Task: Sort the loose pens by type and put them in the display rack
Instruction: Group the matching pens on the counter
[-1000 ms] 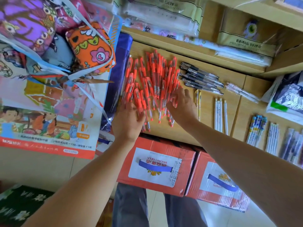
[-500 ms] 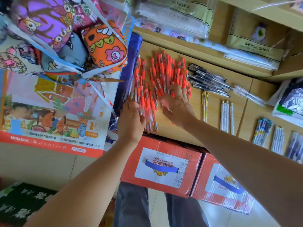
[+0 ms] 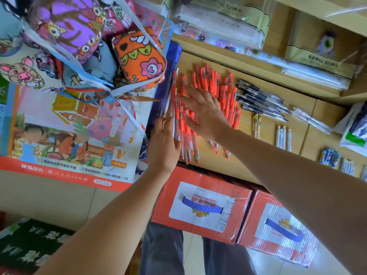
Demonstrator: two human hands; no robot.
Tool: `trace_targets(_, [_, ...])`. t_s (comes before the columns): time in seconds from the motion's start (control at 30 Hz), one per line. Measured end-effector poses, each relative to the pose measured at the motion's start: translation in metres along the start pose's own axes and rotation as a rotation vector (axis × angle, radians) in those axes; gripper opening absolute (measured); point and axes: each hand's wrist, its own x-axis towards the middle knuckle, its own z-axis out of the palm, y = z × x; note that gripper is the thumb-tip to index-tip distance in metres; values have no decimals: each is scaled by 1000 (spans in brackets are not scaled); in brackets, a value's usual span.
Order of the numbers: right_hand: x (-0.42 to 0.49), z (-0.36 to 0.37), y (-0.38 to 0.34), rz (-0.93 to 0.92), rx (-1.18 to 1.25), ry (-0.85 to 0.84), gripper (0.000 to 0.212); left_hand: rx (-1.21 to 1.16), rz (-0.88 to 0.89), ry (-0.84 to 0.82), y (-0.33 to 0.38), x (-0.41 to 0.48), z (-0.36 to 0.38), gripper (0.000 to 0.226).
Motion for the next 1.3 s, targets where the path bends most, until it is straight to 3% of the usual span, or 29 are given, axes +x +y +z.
trace_targets(0.1, [12,1,1,-72,-81,-138,55,-14,1,14,0,2,0,56])
trace_targets(0.33, [17,2,6,-75,-75,41,30,31,-133,-1,-6,4,8,23])
trace_targets(0.57, [44,-1,-4,126,-173,41,51,101,-192,-41,-9,7,14,31])
trace_targets(0.73, [49,5,-8,167,-141,42,62,78,-206,-42,-8,7,14,27])
trace_targets(0.87, [55,7,-9,216,-62,36,53,37,-218,-39,-8,5,14,26])
trace_targets(0.97, [60,7,-4,241,136,91,35,31,-208,-46,-8,5,12,26])
trace_targets(1.1, [55,-1,3,287,594,187,15,6,-196,-5,-1,1,6,37])
trace_targets(1.2, [58,-9,2,419,843,181,19,-16,-204,49,8,3,-2,43])
trace_targets(1.3, [64,-15,1,473,902,125,22,49,-189,31,13,12,-6,39])
